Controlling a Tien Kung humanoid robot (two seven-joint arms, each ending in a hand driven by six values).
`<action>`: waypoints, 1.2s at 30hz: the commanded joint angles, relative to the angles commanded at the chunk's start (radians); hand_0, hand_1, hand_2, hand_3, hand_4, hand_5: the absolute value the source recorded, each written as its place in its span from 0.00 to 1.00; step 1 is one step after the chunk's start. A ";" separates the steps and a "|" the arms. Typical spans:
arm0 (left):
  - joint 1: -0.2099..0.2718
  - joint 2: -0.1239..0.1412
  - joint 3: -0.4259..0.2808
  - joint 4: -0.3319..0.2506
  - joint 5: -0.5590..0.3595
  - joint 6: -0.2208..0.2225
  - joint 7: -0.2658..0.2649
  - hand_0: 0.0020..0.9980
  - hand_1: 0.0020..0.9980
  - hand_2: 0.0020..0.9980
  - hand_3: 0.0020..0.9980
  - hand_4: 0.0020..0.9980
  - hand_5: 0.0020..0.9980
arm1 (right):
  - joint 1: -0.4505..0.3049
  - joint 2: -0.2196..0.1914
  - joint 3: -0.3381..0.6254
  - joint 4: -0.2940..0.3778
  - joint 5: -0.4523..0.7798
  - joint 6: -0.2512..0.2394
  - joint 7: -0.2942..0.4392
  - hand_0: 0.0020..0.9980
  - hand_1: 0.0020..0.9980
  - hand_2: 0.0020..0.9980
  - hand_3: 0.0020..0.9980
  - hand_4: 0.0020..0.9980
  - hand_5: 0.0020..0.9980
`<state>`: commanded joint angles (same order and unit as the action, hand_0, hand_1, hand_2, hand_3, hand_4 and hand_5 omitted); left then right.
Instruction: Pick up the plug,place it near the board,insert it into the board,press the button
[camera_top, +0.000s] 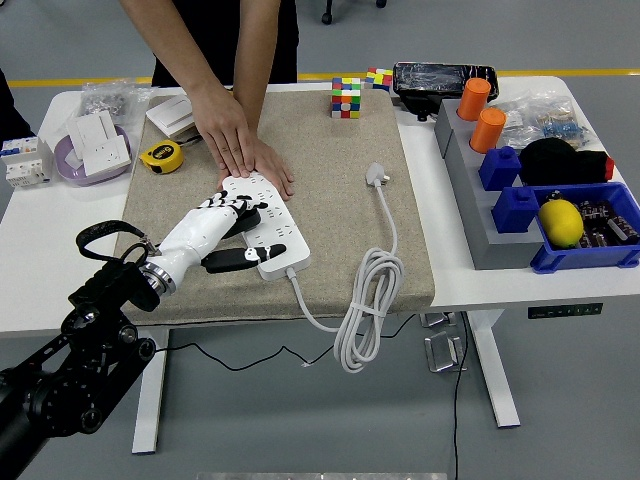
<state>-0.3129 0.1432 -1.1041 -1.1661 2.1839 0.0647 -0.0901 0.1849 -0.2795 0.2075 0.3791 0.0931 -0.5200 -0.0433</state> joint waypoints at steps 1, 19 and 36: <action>0.003 0.002 0.001 -0.012 -0.001 -0.001 0.001 1.00 0.97 0.93 0.87 1.00 1.00 | 0.000 0.000 0.000 0.000 0.000 0.000 0.000 0.81 0.76 0.73 0.75 1.00 1.00; 0.187 0.022 -0.017 -0.613 -0.045 -0.199 0.210 0.31 0.16 0.24 0.88 0.76 0.31 | -0.005 0.002 0.009 0.000 -0.004 0.000 0.000 0.81 0.76 0.73 0.75 1.00 1.00; 0.067 0.052 0.103 -0.412 0.085 -0.291 0.164 0.22 0.03 0.13 0.79 0.58 0.00 | -0.007 -0.001 -0.002 0.001 0.000 -0.001 -0.001 0.81 0.76 0.73 0.75 1.00 1.00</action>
<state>-0.2460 0.1948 -1.0014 -1.5778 2.2689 -0.2265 0.0739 0.1779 -0.2800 0.2056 0.3798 0.0933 -0.5208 -0.0444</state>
